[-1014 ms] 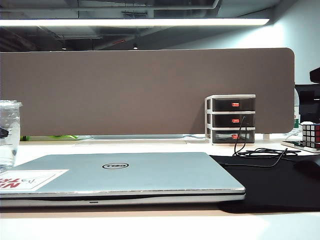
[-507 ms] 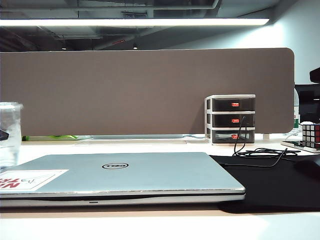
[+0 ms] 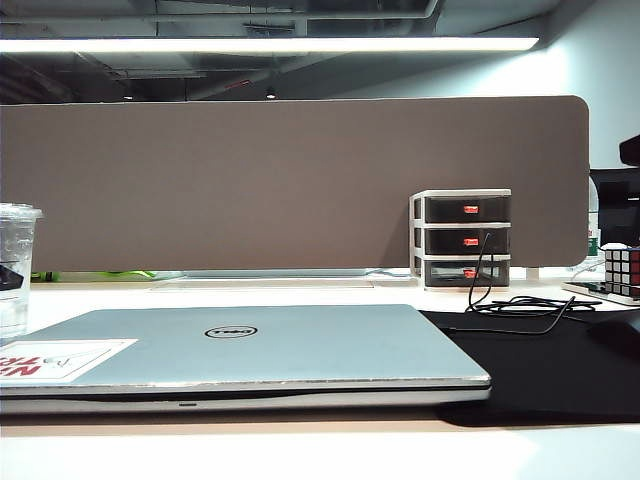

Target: Pick up the coffee cup and place it on the left side of the laptop.

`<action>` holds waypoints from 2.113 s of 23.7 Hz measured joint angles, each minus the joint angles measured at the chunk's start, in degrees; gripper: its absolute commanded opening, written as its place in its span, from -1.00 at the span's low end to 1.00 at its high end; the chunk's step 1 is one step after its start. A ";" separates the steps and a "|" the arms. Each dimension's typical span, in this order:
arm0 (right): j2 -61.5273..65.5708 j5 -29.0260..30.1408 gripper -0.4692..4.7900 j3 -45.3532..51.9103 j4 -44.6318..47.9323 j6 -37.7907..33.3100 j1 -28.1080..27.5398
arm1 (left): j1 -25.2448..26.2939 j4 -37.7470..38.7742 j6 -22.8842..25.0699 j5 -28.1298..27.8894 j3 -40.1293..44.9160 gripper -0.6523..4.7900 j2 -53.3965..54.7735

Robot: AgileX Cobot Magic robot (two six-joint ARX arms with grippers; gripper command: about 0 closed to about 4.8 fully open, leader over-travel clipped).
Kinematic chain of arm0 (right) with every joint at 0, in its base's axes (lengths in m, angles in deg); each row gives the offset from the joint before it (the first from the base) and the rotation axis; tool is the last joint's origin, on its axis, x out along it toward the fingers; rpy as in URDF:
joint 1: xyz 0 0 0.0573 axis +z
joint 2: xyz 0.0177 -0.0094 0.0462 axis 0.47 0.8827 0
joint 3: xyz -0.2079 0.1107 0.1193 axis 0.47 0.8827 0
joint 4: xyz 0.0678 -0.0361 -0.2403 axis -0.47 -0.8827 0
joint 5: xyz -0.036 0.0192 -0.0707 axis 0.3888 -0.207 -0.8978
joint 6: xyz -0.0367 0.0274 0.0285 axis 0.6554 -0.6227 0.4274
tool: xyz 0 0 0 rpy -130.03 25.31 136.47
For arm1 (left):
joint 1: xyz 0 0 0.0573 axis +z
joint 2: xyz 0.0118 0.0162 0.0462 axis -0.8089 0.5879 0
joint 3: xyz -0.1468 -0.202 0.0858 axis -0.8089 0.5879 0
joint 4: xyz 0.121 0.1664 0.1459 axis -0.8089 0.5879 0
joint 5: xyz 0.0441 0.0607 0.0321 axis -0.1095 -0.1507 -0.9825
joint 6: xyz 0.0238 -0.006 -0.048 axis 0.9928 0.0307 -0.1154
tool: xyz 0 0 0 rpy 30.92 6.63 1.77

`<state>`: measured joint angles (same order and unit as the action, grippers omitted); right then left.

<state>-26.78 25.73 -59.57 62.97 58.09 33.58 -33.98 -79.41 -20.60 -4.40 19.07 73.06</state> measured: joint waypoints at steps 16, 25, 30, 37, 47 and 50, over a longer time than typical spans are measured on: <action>0.00 0.00 -0.83 0.00 0.00 0.00 0.00 | 3.72 1.62 -2.99 4.94 0.00 1.00 -0.02; 0.00 0.00 -0.83 0.00 0.00 -0.02 0.00 | 5.18 1.81 -5.38 4.50 0.00 1.00 -0.04; 0.00 0.00 -0.83 0.00 0.00 0.00 0.00 | 5.75 11.96 -5.46 -0.09 0.00 1.00 -4.20; 0.00 0.00 -0.83 0.00 0.02 0.00 0.00 | 5.70 30.99 -5.55 -6.25 0.02 1.00 -16.17; 0.00 0.04 -0.83 0.00 0.00 -0.07 0.00 | 5.70 46.75 -14.93 -9.33 0.02 1.00 -34.29; 0.00 0.90 -0.83 0.00 0.00 -0.33 0.00 | 5.70 50.05 -18.60 -7.82 0.04 1.00 -40.96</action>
<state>-26.78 26.62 -59.57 62.97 57.76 33.58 -28.27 -29.35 -39.20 -12.22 19.11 32.10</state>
